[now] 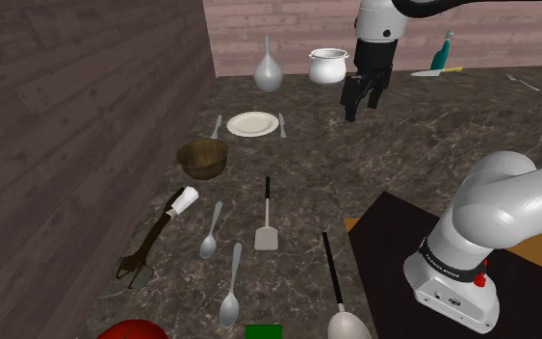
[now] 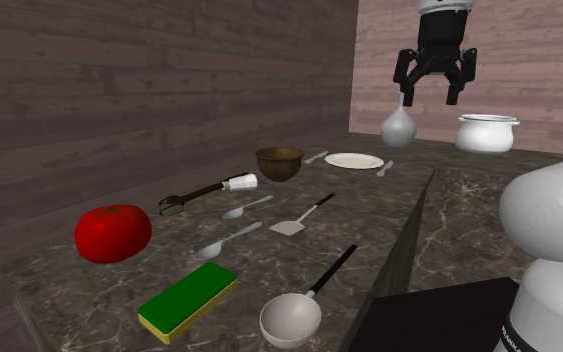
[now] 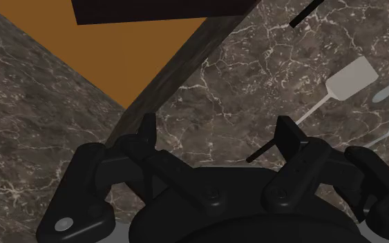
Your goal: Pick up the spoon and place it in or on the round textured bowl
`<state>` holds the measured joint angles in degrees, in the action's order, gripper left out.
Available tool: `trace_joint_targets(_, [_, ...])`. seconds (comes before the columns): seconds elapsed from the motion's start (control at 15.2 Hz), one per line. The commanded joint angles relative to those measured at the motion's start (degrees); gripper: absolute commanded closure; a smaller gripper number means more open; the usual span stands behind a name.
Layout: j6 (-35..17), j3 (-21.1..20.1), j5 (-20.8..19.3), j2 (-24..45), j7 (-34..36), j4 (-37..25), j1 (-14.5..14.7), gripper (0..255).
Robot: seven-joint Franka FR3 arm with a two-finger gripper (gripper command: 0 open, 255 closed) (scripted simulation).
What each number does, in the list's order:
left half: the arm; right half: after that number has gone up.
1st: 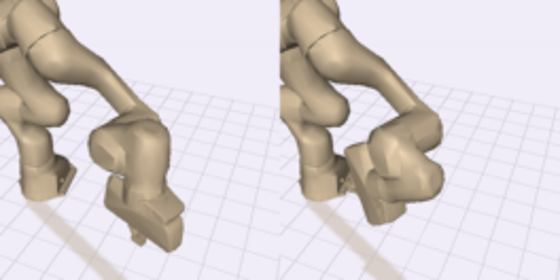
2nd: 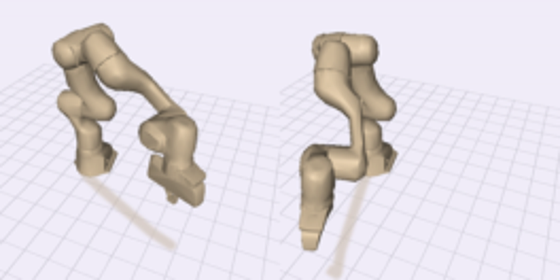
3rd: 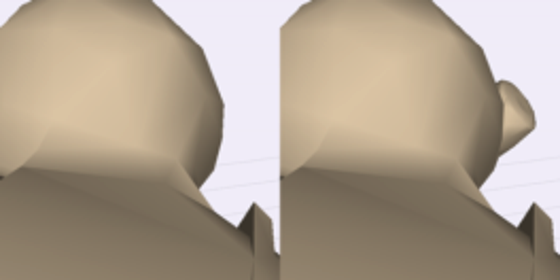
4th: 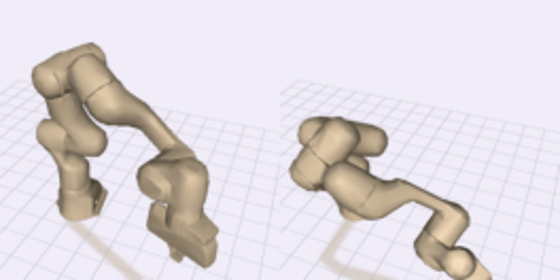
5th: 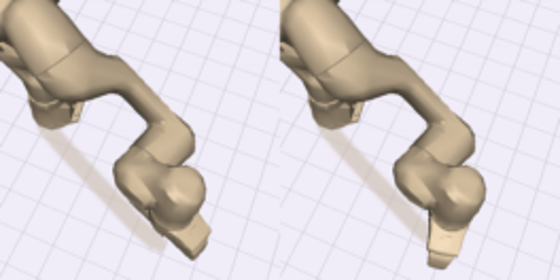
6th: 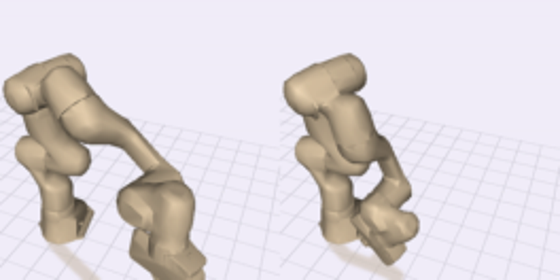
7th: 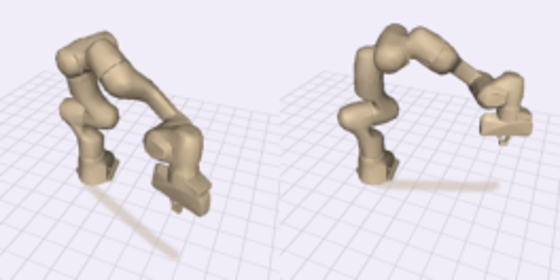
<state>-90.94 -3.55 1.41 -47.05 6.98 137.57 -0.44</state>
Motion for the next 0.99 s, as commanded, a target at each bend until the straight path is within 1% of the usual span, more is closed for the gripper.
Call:
trace_joint_targets(0.0, [0.0,0.0,0.0,0.0,0.0,0.0,0.0,0])
trace_joint_targets(0.46, [-9.0,-7.7,7.6,5.3,13.1,3.8,0.7,0])
trace_joint_targets(0.92, [-19.4,-15.4,13.4,15.2,25.4,3.4,0.8,0])
